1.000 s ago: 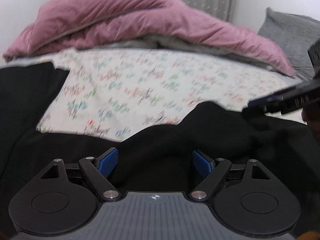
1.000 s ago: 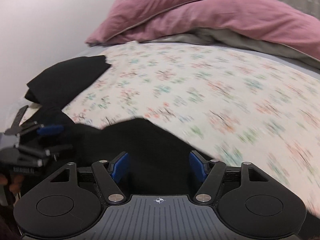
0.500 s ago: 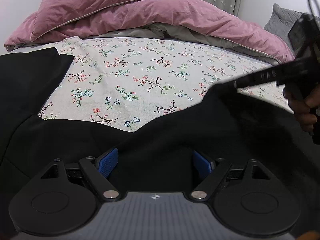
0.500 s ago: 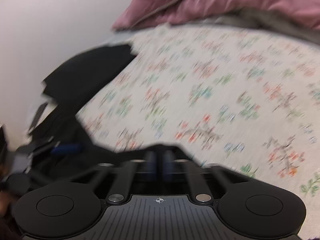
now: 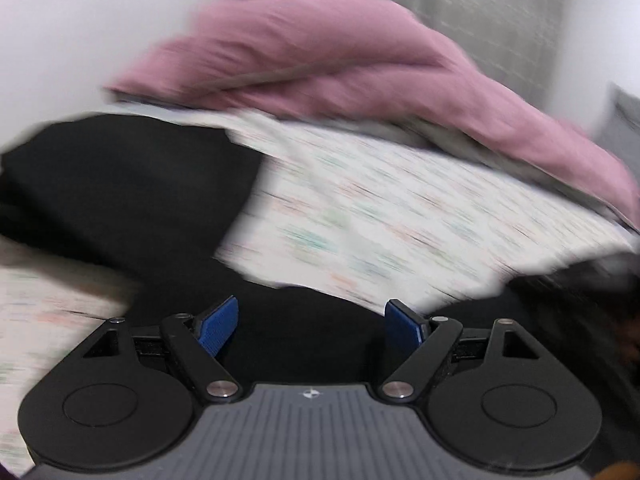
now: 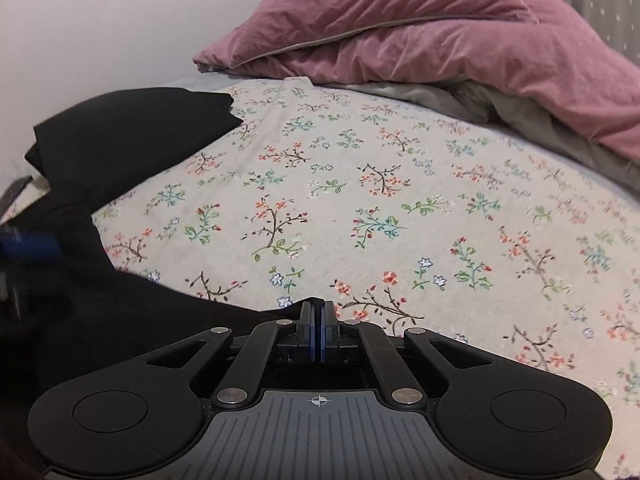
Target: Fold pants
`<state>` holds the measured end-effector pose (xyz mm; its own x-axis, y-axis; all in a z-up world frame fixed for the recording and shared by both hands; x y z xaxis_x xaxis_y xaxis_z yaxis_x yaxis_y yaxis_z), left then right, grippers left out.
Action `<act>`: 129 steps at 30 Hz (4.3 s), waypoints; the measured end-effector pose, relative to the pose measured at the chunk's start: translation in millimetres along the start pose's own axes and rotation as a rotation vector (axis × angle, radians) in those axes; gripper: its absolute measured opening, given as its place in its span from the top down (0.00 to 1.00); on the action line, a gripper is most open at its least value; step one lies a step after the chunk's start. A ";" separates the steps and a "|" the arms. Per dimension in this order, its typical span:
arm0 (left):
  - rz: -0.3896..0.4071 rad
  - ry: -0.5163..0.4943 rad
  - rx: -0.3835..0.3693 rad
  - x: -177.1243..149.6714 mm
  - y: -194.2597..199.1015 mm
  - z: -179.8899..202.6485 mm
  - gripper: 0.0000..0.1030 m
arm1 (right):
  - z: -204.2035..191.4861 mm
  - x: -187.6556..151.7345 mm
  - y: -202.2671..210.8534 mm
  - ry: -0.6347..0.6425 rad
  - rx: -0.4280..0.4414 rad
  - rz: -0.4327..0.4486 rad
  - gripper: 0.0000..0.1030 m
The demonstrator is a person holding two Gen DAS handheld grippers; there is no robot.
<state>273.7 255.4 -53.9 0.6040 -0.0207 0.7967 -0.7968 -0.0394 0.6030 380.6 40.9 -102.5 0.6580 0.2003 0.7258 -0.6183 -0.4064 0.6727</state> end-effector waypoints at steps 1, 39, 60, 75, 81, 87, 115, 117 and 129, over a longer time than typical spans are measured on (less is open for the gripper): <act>0.008 0.019 0.051 -0.1 2.6 -13.5 0.10 | 0.0 -1.6 1.3 -0.004 -0.002 0.000 0.98; -0.141 0.623 -0.057 -66.0 59.5 -125.6 0.27 | -10.2 -14.1 7.6 -0.072 -0.123 0.103 0.97; -0.214 0.369 0.197 -81.1 65.8 -105.8 0.64 | -14.0 -14.3 9.9 -0.061 -0.223 0.128 0.99; -0.105 0.208 0.093 -12.3 19.5 -96.0 0.27 | -13.6 -19.7 13.8 -0.022 -0.233 0.097 0.98; -0.135 0.175 0.004 -12.7 -31.6 -93.3 0.27 | -13.8 -20.6 15.4 -0.010 -0.221 0.088 0.98; -0.119 0.213 -0.100 -12.3 -41.7 -82.4 0.73 | -13.4 -23.7 11.8 -0.006 -0.214 0.085 0.98; 0.046 0.083 0.032 -15.3 8.9 -15.1 0.22 | -9.1 -69.7 81.6 -0.045 -0.269 0.073 0.82; 0.021 0.035 0.010 -22.0 1.0 -0.5 0.22 | 18.4 -80.1 91.9 -0.087 -0.310 0.056 0.82; 0.020 -0.105 -0.091 -25.5 -2.1 66.7 0.23 | 172.5 -134.7 207.4 -0.388 -0.571 0.071 0.79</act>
<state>261.2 189.4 -78.2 0.5826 -0.1257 0.8030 -0.8043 0.0527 0.5918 237.9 -224.1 -85.5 0.6476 -0.1857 0.7390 -0.7252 0.1475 0.6726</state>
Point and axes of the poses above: each gripper's, at about its wrist camera, not at the fingertips, and y roughly against the way its jaws point, z to its right, x to its top, the point moved 7 cm from there along -y, roughly the way its jaws point, and after that the axes turned 9 degrees about -y, right-handed, at the moved point
